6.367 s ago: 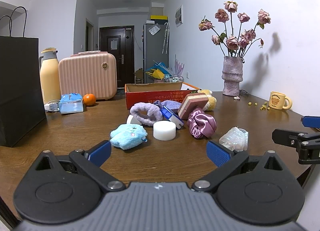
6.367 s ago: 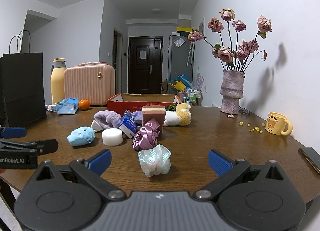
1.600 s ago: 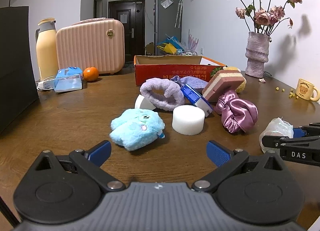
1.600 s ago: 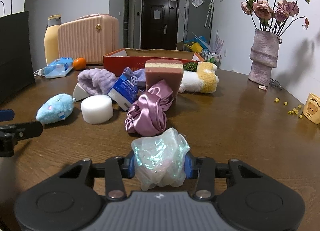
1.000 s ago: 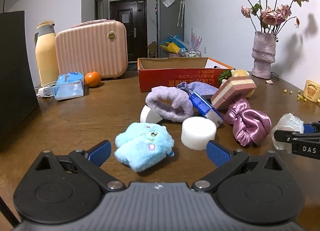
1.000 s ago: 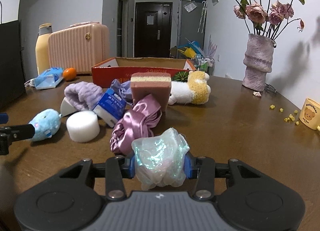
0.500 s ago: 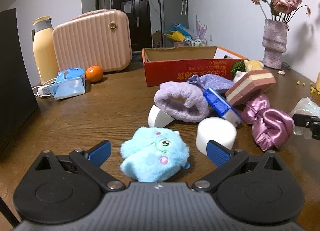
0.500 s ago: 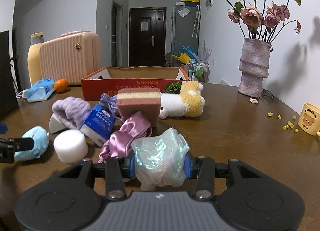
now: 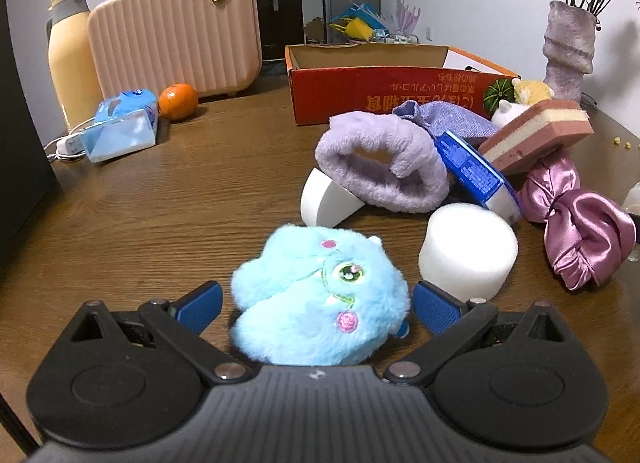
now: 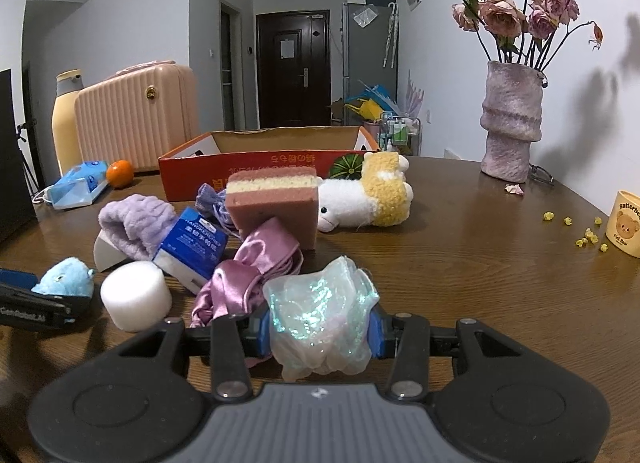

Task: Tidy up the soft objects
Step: 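Grasp the light blue plush toy with the left gripper while the right holds the bag, then lift and carry the plush and bag with both grippers over the cardboard box, then open the right gripper to drop the bag while the left drops the plush into the box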

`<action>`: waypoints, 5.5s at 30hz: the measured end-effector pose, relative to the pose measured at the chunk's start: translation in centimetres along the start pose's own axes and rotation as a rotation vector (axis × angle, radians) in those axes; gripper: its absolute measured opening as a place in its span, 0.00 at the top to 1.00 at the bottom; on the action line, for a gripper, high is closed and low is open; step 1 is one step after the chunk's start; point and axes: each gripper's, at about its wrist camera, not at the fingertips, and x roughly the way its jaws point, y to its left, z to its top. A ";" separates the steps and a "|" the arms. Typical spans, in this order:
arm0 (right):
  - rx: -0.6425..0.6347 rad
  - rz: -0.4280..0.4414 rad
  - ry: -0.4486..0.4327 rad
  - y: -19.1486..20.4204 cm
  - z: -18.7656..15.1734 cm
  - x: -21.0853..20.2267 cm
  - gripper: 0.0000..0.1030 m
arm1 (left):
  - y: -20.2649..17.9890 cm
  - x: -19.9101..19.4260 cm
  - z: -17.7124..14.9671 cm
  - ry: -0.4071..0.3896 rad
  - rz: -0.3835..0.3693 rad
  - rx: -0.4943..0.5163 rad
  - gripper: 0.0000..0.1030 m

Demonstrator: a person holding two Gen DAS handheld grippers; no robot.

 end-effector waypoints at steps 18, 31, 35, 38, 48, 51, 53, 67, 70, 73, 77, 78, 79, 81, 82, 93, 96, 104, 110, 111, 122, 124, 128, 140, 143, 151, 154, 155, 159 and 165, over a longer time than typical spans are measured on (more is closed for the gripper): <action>0.000 -0.002 0.001 0.0 0.0 0.0 0.58 | -0.3 -0.6 -0.1 -0.037 -0.056 0.012 0.34; -0.004 -0.019 -0.030 -0.3 1.1 -0.9 0.58 | 0.3 -2.8 0.6 -0.108 -0.101 -0.001 0.54; -0.008 -0.025 -0.044 -0.2 1.7 -1.2 0.58 | 0.5 -3.5 1.0 -0.135 -0.110 -0.004 0.61; -0.009 -0.029 -0.057 -0.3 2.3 -1.4 0.58 | 0.6 -4.1 1.5 -0.162 -0.120 -0.005 0.65; -0.013 -0.041 -0.097 -0.4 4.1 -1.5 0.58 | 0.6 -5.8 3.2 -0.244 -0.139 -0.008 0.65; -0.012 -0.044 -0.111 -0.5 4.7 -1.5 0.58 | 0.6 -6.3 3.9 -0.269 -0.144 -0.012 0.65; -0.010 -0.044 -0.120 -0.5 5.1 -1.5 0.58 | 0.6 -6.4 4.4 -0.284 -0.147 -0.016 0.65; -0.003 -0.037 -0.177 -0.5 8.7 0.5 0.58 | -0.5 -6.2 8.7 -0.376 -0.177 -0.038 0.65; -0.003 -0.033 -0.186 -0.5 9.6 1.2 0.58 | -1.1 -5.9 9.8 -0.389 -0.182 -0.038 0.65; -0.003 -0.027 -0.193 -0.4 10.5 2.0 0.58 | -1.5 -5.4 10.9 -0.402 -0.183 -0.038 0.65; -0.003 -0.016 -0.195 -0.3 11.4 3.0 0.58 | -2.2 -4.7 12.2 -0.422 -0.176 -0.047 0.65; -0.006 -0.014 -0.196 -0.3 11.7 3.2 0.58 | -2.3 -4.4 12.5 -0.425 -0.178 -0.051 0.65; -0.009 -0.011 -0.197 -0.3 11.9 3.5 0.58 | -2.5 -4.1 12.8 -0.427 -0.180 -0.055 0.65; -0.014 -0.006 -0.203 -0.2 12.4 3.9 0.58 | -2.8 -3.5 13.5 -0.430 -0.181 -0.061 0.65; -0.017 -0.003 -0.205 -0.2 12.7 4.2 0.58 | -2.9 -3.2 13.8 -0.432 -0.182 -0.062 0.65; -0.026 0.017 -0.213 -0.7 15.6 7.7 0.58 | -3.7 0.5 16.5 -0.429 -0.160 -0.081 0.65; -0.025 0.021 -0.214 -0.9 16.3 8.9 0.58 | -3.8 1.6 17.3 -0.425 -0.152 -0.085 0.65; -0.017 0.024 -0.207 -1.3 18.2 11.8 0.58 | -3.7 3.9 18.8 -0.421 -0.127 -0.103 0.65; -0.026 0.025 -0.194 -1.3 19.2 13.9 0.58 | -3.4 5.6 20.1 -0.419 -0.110 -0.114 0.65; -0.027 0.026 -0.192 -1.3 19.3 14.2 0.58 | -3.4 5.8 20.3 -0.418 -0.106 -0.117 0.65; -0.036 0.033 -0.158 -1.4 20.9 18.2 0.58 | -2.8 9.0 22.1 -0.392 -0.076 -0.136 0.65; -0.037 0.036 -0.150 -1.5 21.1 18.9 0.58 | -2.9 9.7 22.3 -0.378 -0.076 -0.137 0.65; -0.044 0.042 -0.119 -1.4 21.3 20.4 0.58 | -2.9 11.0 22.9 -0.355 -0.072 -0.139 0.65; -0.062 0.037 -0.041 -1.2 21.1 24.2 0.45 | -2.6 14.0 23.8 -0.292 -0.075 -0.154 0.37; -0.062 0.030 -0.029 -1.2 20.8 24.6 0.19 | -2.4 14.1 23.6 -0.290 -0.018 -0.172 0.05; -0.027 0.013 -0.036 -1.8 20.7 24.3 0.00 | -1.9 14.3 23.6 -0.256 0.002 -0.196 0.00; -0.027 0.005 -0.034 -1.9 20.9 24.3 0.00 | -1.9 14.2 23.6 -0.257 0.006 -0.194 0.00; -0.026 0.003 -0.035 -1.9 20.9 24.3 0.00 | -2.0 14.1 23.6 -0.258 0.007 -0.192 0.00; -0.028 -0.004 -0.044 -1.8 20.8 23.7 0.00 | -2.2 13.6 23.4 -0.268 0.009 -0.187 0.00; -0.034 -0.014 -0.066 -1.8 20.6 22.0 0.00 | -2.3 12.4 23.0 -0.289 0.004 -0.172 0.00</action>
